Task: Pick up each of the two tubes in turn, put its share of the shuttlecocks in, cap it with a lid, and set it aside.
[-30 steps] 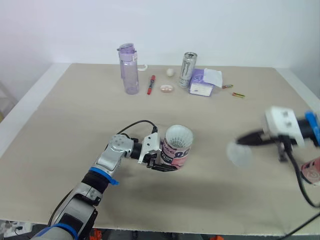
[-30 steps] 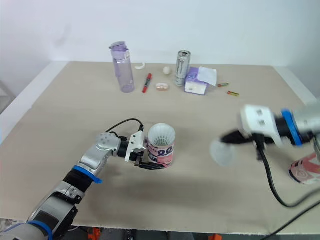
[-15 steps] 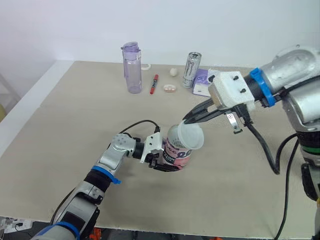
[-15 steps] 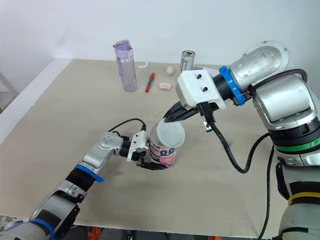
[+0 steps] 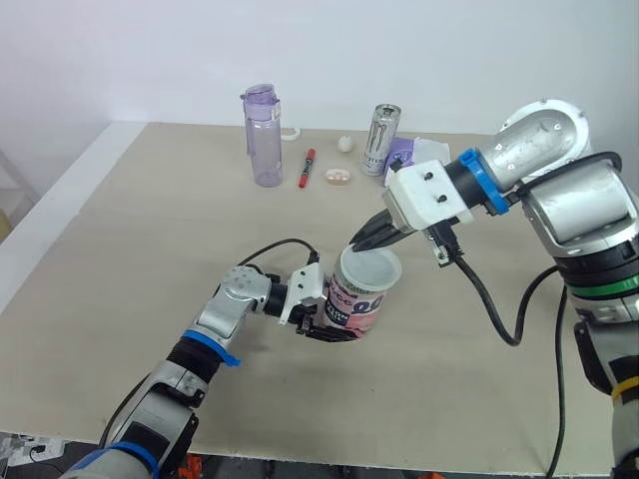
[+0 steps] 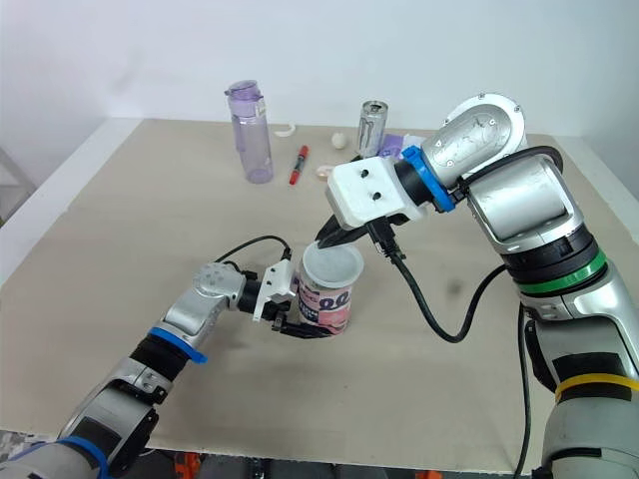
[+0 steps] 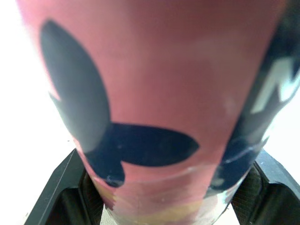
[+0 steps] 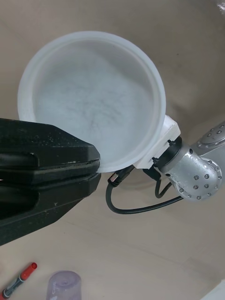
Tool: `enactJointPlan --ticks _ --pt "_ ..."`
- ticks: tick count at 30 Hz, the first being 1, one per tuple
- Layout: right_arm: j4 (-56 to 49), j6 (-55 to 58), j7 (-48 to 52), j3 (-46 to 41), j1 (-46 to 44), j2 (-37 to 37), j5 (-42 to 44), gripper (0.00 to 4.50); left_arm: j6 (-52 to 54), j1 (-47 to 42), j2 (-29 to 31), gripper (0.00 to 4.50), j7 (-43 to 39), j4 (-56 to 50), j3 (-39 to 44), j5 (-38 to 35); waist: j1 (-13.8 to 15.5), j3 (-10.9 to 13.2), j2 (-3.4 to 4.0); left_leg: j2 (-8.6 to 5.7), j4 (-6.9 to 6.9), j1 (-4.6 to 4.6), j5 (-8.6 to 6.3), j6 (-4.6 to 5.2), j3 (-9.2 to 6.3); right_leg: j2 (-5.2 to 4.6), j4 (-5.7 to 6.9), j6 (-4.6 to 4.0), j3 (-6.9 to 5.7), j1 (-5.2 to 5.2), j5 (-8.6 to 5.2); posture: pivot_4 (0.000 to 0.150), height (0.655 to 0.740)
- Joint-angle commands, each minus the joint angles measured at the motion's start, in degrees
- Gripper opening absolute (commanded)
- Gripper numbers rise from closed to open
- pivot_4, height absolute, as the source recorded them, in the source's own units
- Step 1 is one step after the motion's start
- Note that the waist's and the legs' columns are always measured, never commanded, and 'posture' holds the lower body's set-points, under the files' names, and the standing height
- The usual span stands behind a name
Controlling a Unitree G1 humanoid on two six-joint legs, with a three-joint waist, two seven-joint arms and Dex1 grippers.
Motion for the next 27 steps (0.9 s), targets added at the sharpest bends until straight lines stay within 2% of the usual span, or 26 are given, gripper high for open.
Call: enactJointPlan --ticks 1,27 --pt "-1.39 -1.35 2.63 -0.03 -0.99 0.66 -0.44 0.13 1.74 1.60 0.96 3.06 0.61 1.55 -1.67 2.26 -0.01 0.00 0.00 0.00 0.00 0.00 0.00 0.00 0.00 0.00 0.00 0.00 0.00 0.00 0.00 0.150 0.7400" --pt "0.40 -5.80 2.63 -0.34 0.03 0.82 -2.03 0.13 2.76 1.65 1.22 3.06 0.98 1.07 -1.66 2.14 -0.01 0.00 0.00 0.03 0.00 0.01 0.00 0.00 0.00 0.03 0.01 -0.04 0.00 -0.01 0.01 0.150 0.7400"
